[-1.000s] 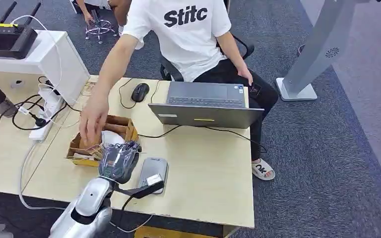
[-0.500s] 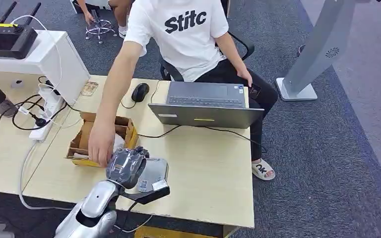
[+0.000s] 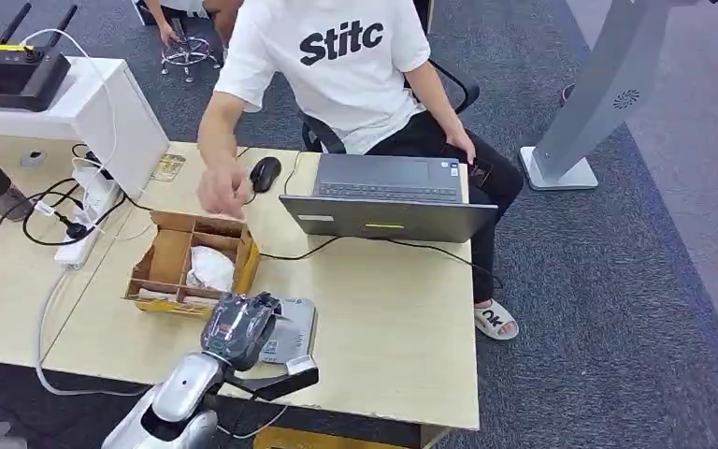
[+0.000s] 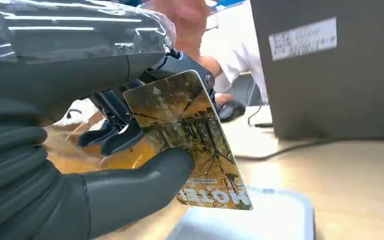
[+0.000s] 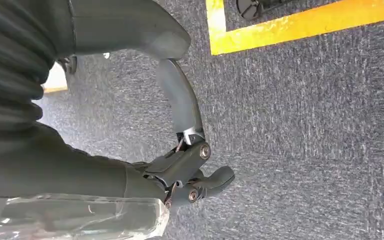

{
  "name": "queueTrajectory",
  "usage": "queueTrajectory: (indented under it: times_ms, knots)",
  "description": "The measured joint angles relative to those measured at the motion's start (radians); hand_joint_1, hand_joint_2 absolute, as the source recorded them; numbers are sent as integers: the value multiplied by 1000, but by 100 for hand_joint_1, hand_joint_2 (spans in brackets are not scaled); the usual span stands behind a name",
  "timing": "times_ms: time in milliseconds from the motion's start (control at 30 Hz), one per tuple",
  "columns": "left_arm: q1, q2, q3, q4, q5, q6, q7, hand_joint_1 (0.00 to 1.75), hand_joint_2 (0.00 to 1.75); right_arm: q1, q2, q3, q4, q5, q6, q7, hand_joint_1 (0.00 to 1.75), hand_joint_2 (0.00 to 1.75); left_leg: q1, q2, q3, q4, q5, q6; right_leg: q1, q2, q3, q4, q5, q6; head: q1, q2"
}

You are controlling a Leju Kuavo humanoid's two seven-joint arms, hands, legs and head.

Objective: Pass the card to the sensor for recognition and then transmit it.

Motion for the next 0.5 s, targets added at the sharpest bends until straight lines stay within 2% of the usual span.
queueTrajectory:
  times_ms: [500]
  knots:
    - [12,2,-1,27,6,17,8,175,175,0,0,0,0,6,-1,1,0,175,0,0,1,0,0,0,0,0,1,0,0,0,0,0]
